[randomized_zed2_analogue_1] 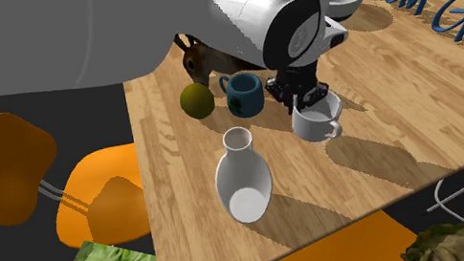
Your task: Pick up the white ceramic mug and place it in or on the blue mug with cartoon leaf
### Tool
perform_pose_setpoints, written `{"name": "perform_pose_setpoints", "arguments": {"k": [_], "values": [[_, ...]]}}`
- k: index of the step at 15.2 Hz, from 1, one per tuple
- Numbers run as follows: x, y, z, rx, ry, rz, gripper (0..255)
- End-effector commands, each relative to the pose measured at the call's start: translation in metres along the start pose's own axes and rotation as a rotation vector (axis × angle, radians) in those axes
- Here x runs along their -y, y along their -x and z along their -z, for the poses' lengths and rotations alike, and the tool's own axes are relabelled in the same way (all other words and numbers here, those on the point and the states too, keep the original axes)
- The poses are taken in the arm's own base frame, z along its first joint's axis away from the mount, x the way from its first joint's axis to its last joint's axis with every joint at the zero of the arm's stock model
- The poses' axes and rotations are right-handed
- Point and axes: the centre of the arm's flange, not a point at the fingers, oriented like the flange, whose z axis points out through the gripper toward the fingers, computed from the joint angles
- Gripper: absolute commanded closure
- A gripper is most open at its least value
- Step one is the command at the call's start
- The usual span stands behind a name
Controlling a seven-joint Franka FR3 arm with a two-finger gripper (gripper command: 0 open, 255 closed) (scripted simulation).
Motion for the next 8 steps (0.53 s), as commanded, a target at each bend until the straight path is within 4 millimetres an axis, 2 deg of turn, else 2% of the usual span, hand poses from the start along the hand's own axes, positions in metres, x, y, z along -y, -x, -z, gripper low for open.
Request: {"name": "perform_pose_setpoints", "arguments": {"k": [1,8], "values": [[-0.002,-0.001,0.011,0.000,0.000,0.000,255],[-0.004,-0.004,0.048,0.000,0.000,0.000,255]]}}
